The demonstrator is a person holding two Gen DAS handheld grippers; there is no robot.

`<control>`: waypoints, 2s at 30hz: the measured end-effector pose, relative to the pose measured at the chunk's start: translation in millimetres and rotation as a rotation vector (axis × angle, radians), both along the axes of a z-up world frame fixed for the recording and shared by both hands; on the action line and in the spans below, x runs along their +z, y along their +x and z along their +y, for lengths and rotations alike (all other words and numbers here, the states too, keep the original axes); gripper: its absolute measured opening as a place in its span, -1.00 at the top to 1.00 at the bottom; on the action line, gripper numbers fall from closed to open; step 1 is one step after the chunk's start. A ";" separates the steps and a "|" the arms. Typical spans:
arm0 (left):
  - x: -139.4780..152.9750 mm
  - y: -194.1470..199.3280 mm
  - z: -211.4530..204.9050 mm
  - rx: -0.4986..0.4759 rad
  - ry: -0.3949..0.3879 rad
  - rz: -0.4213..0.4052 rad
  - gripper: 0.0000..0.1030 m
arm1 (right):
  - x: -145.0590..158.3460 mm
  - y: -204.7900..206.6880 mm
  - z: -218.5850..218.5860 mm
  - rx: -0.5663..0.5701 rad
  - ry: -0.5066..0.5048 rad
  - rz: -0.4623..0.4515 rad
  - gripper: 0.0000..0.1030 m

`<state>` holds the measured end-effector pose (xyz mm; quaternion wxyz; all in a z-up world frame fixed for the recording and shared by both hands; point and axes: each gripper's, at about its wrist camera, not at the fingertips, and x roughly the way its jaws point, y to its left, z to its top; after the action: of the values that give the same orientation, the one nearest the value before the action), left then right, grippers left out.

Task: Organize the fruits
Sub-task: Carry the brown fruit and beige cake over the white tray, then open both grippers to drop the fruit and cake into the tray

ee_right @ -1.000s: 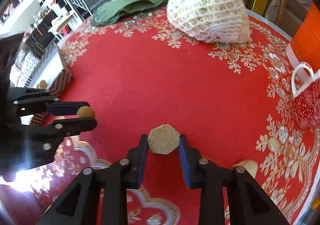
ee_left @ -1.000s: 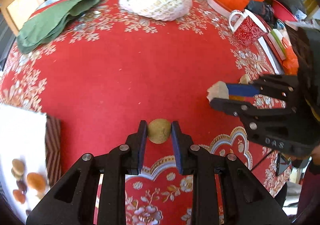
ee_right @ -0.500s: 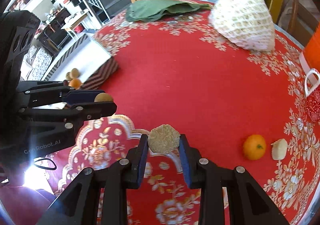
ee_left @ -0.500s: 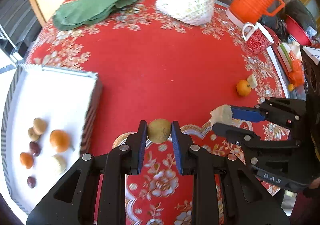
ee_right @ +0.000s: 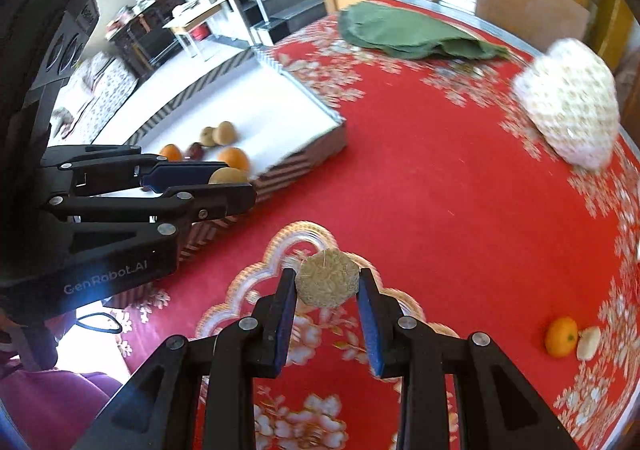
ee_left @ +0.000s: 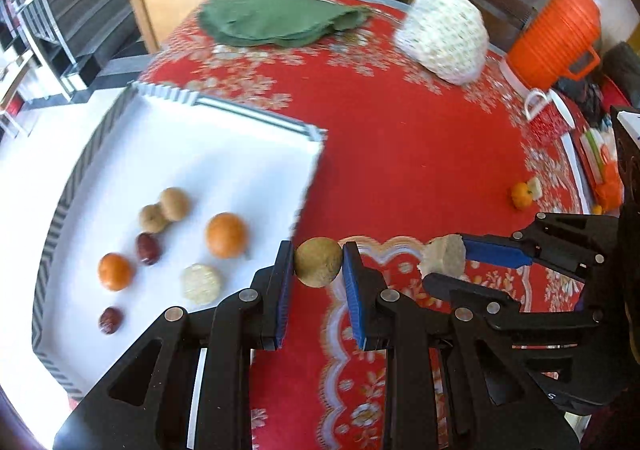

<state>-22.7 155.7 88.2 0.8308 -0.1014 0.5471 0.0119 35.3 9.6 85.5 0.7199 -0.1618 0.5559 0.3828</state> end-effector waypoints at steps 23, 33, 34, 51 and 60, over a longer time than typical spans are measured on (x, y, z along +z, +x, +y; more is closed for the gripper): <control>-23.8 -84.4 122.9 0.312 -0.033 0.100 0.55 | -6.4 -21.4 128.6 0.275 -0.001 0.027 0.43; -43.2 -95.3 131.9 0.351 -0.044 0.136 0.55 | -23.8 -17.9 179.7 0.351 -0.010 0.050 0.43; -44.3 -95.6 132.2 0.351 -0.042 0.137 0.55 | -25.1 -17.5 184.5 0.356 -0.003 0.056 0.43; -60.5 -93.1 133.1 0.368 -0.032 0.163 0.55 | -64.1 -27.3 221.7 0.399 -0.054 0.082 0.43; -65.0 -90.8 135.5 0.399 -0.036 0.179 0.39 | -55.8 -25.2 215.1 0.390 -0.055 0.086 0.29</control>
<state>-113.4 291.2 23.2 0.7581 -0.2209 0.5880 0.1755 10.1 224.7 29.7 0.6029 -0.2696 0.5545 0.5063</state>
